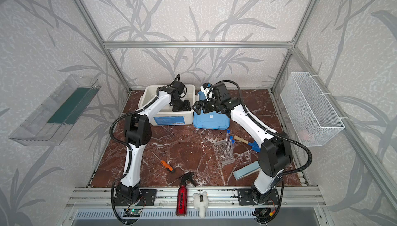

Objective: Organize the chemistry lab equipment
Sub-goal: 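Withdraw the left gripper from the bin while the right gripper reaches the blue lid edge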

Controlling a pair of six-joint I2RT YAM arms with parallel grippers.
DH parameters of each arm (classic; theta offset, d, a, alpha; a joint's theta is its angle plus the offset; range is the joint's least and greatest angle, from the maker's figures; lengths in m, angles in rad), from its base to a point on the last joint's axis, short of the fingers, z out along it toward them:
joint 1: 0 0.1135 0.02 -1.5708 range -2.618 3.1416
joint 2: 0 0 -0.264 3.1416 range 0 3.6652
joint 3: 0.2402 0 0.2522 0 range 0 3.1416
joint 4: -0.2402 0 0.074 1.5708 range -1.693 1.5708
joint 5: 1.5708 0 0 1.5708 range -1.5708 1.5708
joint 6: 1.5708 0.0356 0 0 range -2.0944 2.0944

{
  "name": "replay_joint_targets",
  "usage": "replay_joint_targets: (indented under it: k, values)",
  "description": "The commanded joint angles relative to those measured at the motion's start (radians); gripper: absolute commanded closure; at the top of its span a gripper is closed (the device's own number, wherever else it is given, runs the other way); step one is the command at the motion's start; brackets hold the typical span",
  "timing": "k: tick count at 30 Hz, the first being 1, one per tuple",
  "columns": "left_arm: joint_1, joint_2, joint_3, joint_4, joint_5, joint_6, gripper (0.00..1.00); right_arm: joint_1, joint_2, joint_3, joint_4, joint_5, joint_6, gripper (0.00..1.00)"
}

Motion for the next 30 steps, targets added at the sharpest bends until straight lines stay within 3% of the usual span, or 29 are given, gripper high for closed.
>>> replay_joint_targets:
  k: [1, 5, 9, 14, 21, 27, 30]
  values:
    - [0.007, -0.087, 0.039, -0.044, -0.061, 0.017, 0.34, -0.001, -0.051, -0.018, 0.008, 0.018, -0.001, 0.01]
    - [0.008, -0.146, 0.043, -0.061, -0.099, 0.019, 0.22, -0.003, -0.067, 0.014, -0.056, 0.046, -0.014, 0.01]
    - [0.008, -0.257, -0.021, -0.018, -0.120, 0.015, 0.01, -0.012, -0.092, 0.066, -0.166, 0.110, -0.050, 0.01]
    - [0.008, -0.464, -0.199, 0.117, -0.092, -0.031, 0.01, -0.058, -0.144, 0.019, -0.175, 0.113, -0.047, 0.01]
    - [0.003, -0.786, -0.624, 0.476, 0.074, -0.219, 0.01, -0.174, -0.114, -0.020, -0.221, 0.133, -0.046, 0.01]
    - [-0.066, -0.904, -0.818, 0.643, 0.141, -0.341, 0.01, -0.255, -0.029, -0.045, -0.227, 0.194, -0.055, 0.00]
    - [-0.144, -0.913, -0.909, 0.748, 0.101, -0.395, 0.01, -0.293, 0.035, -0.027, -0.242, 0.242, -0.066, 0.03]
